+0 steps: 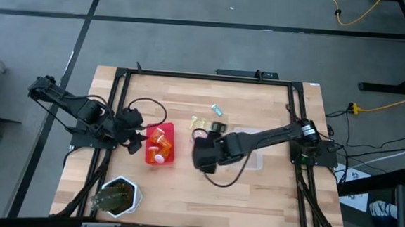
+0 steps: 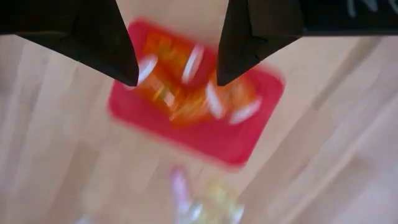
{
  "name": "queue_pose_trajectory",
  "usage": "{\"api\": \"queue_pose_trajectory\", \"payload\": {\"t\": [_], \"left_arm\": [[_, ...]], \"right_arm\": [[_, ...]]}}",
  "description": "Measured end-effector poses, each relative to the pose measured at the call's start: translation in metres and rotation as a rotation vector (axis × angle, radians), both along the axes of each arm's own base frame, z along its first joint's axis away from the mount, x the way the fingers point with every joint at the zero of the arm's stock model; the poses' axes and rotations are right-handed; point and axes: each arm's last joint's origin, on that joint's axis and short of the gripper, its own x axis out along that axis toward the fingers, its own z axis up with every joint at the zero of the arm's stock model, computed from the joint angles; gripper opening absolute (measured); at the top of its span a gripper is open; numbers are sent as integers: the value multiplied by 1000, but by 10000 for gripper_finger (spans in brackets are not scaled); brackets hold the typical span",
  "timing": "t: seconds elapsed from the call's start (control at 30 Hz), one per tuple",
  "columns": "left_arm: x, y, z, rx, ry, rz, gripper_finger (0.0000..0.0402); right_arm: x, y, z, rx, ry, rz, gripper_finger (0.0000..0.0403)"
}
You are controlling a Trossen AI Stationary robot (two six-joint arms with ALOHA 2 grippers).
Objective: Pick and place medicine bottles into bin by pill shape (circle, oval)
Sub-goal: Adjust the red bin on the table
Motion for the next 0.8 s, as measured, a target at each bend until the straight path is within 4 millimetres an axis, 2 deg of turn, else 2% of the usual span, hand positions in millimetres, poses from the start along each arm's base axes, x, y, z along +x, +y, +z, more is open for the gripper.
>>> {"api": "queue_pose_trajectory", "payload": {"t": [0.17, 0.27, 0.5, 0.8], "left_arm": [[-10, 1, -9, -30, 126, 78, 212], [-8, -2, -26, -58, 223, 55, 212], [-8, -4, -73, -62, 415, 91, 212], [-7, -1, -97, 9, 358, 160, 212]], "right_arm": [[-35, 6, 14, -49, 93, -130, 197], [-49, 12, 19, -67, 112, -185, 196], [-57, 26, 22, -111, 73, -192, 196], [-61, 36, 22, -117, 56, -167, 196]]}}
